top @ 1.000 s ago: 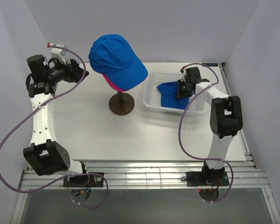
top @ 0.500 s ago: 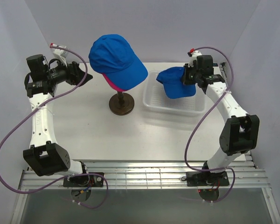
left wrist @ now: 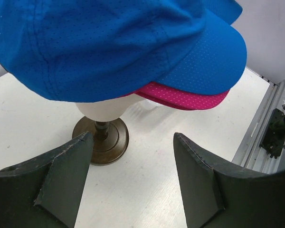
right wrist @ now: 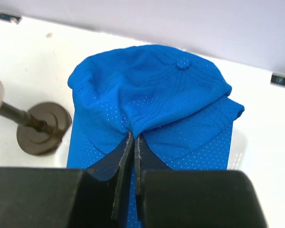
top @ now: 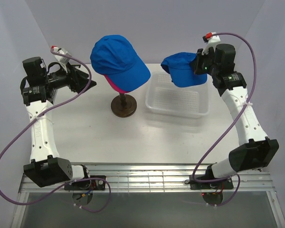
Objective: Stack the hats
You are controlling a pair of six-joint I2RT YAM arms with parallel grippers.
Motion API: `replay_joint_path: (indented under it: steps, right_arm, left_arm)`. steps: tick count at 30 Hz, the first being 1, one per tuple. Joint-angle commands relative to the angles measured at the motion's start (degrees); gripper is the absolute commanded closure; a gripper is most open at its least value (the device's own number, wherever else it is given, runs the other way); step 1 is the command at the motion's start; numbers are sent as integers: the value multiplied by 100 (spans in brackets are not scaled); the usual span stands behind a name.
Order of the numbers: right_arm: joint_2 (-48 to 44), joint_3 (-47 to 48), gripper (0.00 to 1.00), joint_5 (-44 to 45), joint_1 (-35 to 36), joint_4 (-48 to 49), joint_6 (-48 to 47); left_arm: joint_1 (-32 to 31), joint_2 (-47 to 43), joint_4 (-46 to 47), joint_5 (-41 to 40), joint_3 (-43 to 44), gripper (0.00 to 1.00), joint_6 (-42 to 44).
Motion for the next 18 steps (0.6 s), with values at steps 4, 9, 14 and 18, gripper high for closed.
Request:
replay_joint_path:
  steps: [4,9,14,18]
  right_arm:
    - [405,1997,92,-238,-4,51,327]
    - [1019,3238,92,-196,250,516,880]
    - [1529,3994,92,77,917,1561,1670]
    - [2205,4495,92,209,1480,2581,2243]
  left_arm:
    - [-9,-222,-185,206,-6,22,340]
    - [-9,-205,-177,206,-68,22,401]
    - [-9,-222,-142,127,-164,22,445]
    - [-9,-284,-106,118,-304,22,472]
